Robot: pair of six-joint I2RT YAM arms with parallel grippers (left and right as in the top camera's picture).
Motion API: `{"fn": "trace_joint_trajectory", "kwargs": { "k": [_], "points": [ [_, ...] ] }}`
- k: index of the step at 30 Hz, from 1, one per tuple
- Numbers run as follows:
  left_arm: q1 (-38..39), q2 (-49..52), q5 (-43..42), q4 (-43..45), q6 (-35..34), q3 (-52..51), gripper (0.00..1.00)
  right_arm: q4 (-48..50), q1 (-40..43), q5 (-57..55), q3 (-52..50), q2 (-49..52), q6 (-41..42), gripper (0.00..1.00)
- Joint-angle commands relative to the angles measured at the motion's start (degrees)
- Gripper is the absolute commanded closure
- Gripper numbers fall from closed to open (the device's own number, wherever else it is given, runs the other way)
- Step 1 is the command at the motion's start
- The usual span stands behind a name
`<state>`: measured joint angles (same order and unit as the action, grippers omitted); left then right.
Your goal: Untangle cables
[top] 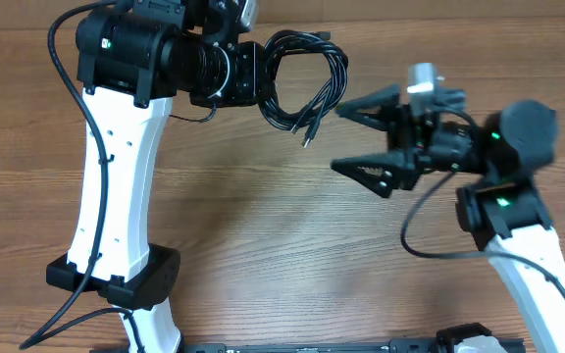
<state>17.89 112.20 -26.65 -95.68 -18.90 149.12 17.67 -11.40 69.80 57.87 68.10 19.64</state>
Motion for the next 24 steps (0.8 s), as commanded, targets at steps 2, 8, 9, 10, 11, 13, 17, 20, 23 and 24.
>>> {"fn": "trace_joint_trajectory", "kwargs": {
  "k": [2, 8, 9, 10, 11, 13, 17, 20, 23, 24],
  "points": [
    [-0.17, -0.46, -3.43, -0.59, 1.09, 0.24, 0.96, 1.51, -2.62, -2.54, 0.66, 2.36, 0.94, 0.13],
    [0.20, -0.46, -3.43, -1.11, 1.11, 0.24, 0.96, 1.53, -4.35, -8.83, 0.66, 2.64, 0.96, 0.96],
    [0.20, -0.46, -3.43, -1.11, 1.11, 0.24, 0.96, 1.53, -4.35, -9.29, 0.66, 2.64, 0.98, 0.96],
    [0.20, -0.46, -3.43, -1.11, 1.11, 0.24, 0.96, 1.51, -4.35, -9.75, 0.66, 2.64, 1.01, 0.96],
    [0.20, -0.46, -3.45, -1.11, 1.09, 0.24, 0.96, 1.53, -4.35, -9.77, 0.66, 2.64, 0.98, 0.96],
    [0.20, -0.46, -3.61, -1.11, 1.09, 0.24, 0.96, 1.53, -4.35, -9.79, 0.66, 2.64, 0.96, 0.96],
    [1.14, -0.46, -7.34, -1.03, 1.09, 0.24, 0.96, 1.60, -4.35, -15.17, 0.66, 2.78, 1.64, 0.96],
    [1.70, -0.46, -4.87, -0.92, 1.11, 0.24, 0.96, 1.51, -4.42, -13.00, 0.66, 2.75, 6.19, 0.96],
    [1.60, -0.46, 0.50, 1.42, 0.74, 0.24, 0.96, 1.38, -5.31, -11.87, 0.66, 1.79, 11.13, 0.96],
    [1.53, -0.46, 1.79, 2.23, 0.35, 0.24, 0.96, 1.38, -5.49, -11.87, 0.66, 1.44, 11.50, 0.96]
  ]
}}
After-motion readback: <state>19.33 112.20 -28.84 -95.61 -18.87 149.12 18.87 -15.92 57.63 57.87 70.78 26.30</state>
